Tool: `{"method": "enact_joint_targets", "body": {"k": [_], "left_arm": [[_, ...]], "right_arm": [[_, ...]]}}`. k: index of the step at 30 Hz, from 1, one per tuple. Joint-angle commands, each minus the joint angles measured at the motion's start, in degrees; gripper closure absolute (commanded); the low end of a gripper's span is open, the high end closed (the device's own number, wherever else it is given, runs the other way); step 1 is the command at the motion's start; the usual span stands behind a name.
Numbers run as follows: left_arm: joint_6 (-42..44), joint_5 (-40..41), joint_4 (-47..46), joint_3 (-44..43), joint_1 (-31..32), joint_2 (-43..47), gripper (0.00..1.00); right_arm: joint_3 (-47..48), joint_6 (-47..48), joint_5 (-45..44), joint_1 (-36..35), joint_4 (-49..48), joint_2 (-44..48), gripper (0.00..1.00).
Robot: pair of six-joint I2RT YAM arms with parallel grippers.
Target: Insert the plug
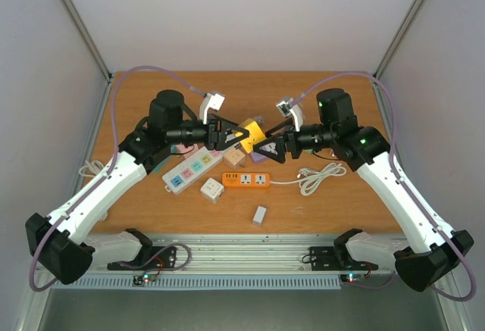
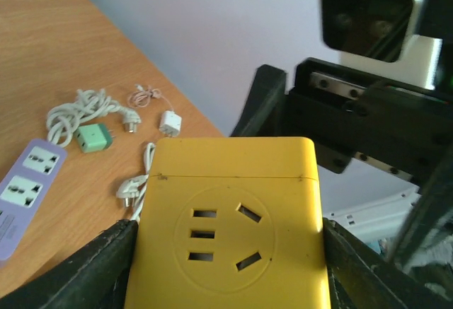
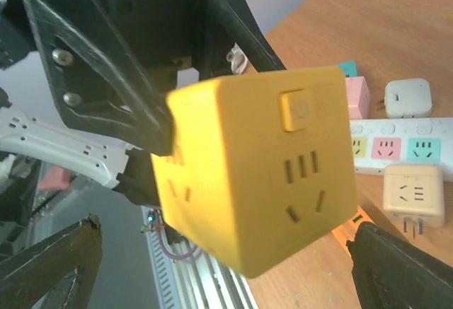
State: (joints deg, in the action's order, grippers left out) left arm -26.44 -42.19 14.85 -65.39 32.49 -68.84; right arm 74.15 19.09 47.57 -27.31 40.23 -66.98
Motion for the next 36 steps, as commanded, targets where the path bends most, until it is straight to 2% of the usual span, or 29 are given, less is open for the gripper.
{"method": "enact_joint_targets", "body": {"k": [1, 10, 18, 21, 25, 28, 30, 34, 36], "left_arm": [[7.1, -7.6, -0.5, -4.5, -0.1, -0.1, 0.68], [14.7, -15.3, -0.5, -3.4, -0.1, 2.0, 0.67], [16.4, -16.3, 0.1, -2.8, -0.1, 3.4, 0.66], [16.1, -15.6, 0.1, -2.6, -0.1, 3.6, 0.64], [14.8, -14.6, -0.2, -2.7, -0.1, 3.4, 0.62], [12.5, -11.0, -1.4, -2.0, -0.1, 3.3, 0.50], [11.1, -7.2, -0.9, -2.0, -0.1, 3.2, 0.33], [7.7, 3.0, 0.5, -2.2, -0.1, 4.3, 0.02], [6.4, 10.5, 2.8, -3.0, -0.1, 5.5, 0.01]], "right_arm": [[-0.2, 6.1, -1.2, 0.2, 1.7, 0.8, 0.06], [2.6, 7.9, 8.3, 0.2, 1.9, -2.2, 0.10], [6.5, 8.9, 16.3, 0.2, 6.4, -7.4, 0.26], [7.5, 8.7, 17.8, -0.2, 6.3, -7.7, 0.37], [6.1, 7.1, 16.5, -0.3, 2.2, -6.2, 0.63], [2.3, 3.2, 11.4, -0.2, -5.1, -2.7, 0.70], [1.4, 2.0, 9.2, -0.2, -7.0, -1.4, 0.73], [2.3, 2.6, 1.8, 0.3, -3.2, -1.6, 0.75], [3.0, 4.0, -4.0, 0.7, 0.6, -2.2, 0.76]]}}
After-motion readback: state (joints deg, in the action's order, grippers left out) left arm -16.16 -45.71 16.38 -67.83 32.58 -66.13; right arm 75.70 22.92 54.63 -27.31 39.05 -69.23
